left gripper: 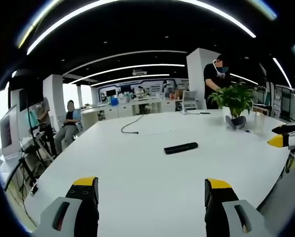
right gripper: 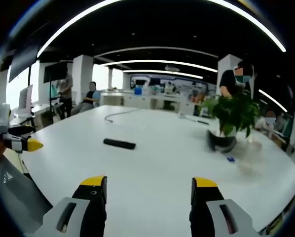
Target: Press the specified remote control buttons in sequence, fully releasing each button before pressing the next.
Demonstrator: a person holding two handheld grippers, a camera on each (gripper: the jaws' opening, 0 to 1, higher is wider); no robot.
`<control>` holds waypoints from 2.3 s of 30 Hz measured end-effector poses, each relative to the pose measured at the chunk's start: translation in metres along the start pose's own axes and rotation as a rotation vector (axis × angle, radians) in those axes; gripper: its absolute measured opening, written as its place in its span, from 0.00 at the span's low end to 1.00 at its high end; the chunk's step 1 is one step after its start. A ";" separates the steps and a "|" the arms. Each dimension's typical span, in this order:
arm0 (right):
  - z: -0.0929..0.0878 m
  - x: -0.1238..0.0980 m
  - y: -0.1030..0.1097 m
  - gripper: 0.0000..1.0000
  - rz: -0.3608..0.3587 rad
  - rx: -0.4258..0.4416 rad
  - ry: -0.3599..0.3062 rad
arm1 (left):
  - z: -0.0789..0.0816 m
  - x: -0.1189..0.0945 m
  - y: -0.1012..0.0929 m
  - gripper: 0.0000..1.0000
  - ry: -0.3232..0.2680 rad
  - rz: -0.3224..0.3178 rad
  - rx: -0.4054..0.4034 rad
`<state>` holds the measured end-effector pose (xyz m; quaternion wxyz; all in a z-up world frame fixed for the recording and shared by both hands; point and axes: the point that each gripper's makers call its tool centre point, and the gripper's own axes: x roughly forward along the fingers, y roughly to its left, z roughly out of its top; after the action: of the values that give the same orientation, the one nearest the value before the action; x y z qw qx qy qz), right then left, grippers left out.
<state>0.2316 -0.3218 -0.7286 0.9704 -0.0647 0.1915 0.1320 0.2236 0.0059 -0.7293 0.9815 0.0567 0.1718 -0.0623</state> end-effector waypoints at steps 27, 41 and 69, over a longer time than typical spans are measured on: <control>-0.003 0.001 0.001 0.64 0.007 0.000 0.020 | 0.060 0.020 0.008 0.86 -0.061 -0.090 0.122; -0.008 0.003 0.000 0.62 -0.002 -0.001 0.047 | 0.092 0.073 -0.017 0.79 0.027 -0.280 0.251; -0.018 0.005 -0.004 0.56 -0.023 0.009 0.103 | 0.100 0.163 -0.062 0.70 0.167 -0.543 0.505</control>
<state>0.2307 -0.3278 -0.7470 0.9610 -0.0691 0.2409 0.1164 0.3996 -0.0853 -0.6977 0.8670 0.2541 0.2394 -0.3555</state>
